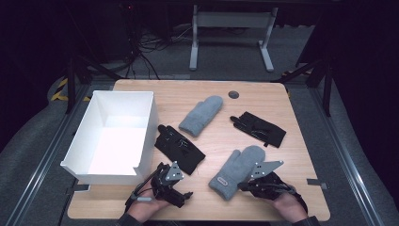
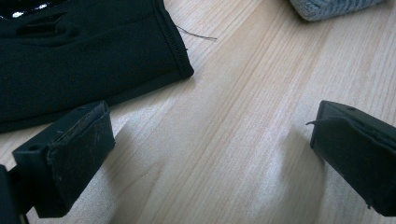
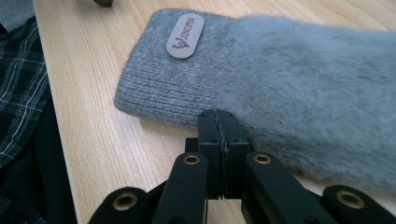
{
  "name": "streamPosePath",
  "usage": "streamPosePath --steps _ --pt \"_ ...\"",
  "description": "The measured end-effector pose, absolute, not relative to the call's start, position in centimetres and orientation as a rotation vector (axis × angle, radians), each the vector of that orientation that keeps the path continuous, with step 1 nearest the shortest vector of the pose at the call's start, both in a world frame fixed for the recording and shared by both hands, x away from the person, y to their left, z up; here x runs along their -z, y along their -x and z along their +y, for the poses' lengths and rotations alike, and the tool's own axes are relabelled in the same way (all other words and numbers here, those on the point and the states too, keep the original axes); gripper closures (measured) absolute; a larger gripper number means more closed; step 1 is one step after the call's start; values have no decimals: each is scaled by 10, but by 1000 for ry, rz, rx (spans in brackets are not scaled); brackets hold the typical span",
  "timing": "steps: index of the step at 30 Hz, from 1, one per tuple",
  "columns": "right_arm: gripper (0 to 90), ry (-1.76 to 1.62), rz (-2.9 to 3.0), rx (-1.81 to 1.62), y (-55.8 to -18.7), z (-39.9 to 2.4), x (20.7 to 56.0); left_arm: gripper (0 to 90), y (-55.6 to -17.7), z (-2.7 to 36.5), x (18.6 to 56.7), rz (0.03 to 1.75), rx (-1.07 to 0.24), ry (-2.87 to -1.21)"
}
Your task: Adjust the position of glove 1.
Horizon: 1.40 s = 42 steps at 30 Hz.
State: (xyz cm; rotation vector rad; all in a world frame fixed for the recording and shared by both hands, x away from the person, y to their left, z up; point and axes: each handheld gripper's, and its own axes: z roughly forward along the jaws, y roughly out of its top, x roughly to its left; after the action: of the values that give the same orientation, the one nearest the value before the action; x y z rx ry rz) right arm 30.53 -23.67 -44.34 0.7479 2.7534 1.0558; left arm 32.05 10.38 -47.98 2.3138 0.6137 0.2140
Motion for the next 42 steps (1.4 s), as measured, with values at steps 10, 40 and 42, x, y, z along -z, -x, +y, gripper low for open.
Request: streamPosePath --steps 10,40,42 --pt "722 -861 2622 -1072 -303 -276 440 0 -320 103 480 618 -217 -2312" --pt "209 -1228 2245 -951 -323 -345 467 65 -326 87 450 701 -187 -2271" --pt "194 -1226 2236 -963 -322 -345 468 67 -329 82 447 702 -190 -2269"
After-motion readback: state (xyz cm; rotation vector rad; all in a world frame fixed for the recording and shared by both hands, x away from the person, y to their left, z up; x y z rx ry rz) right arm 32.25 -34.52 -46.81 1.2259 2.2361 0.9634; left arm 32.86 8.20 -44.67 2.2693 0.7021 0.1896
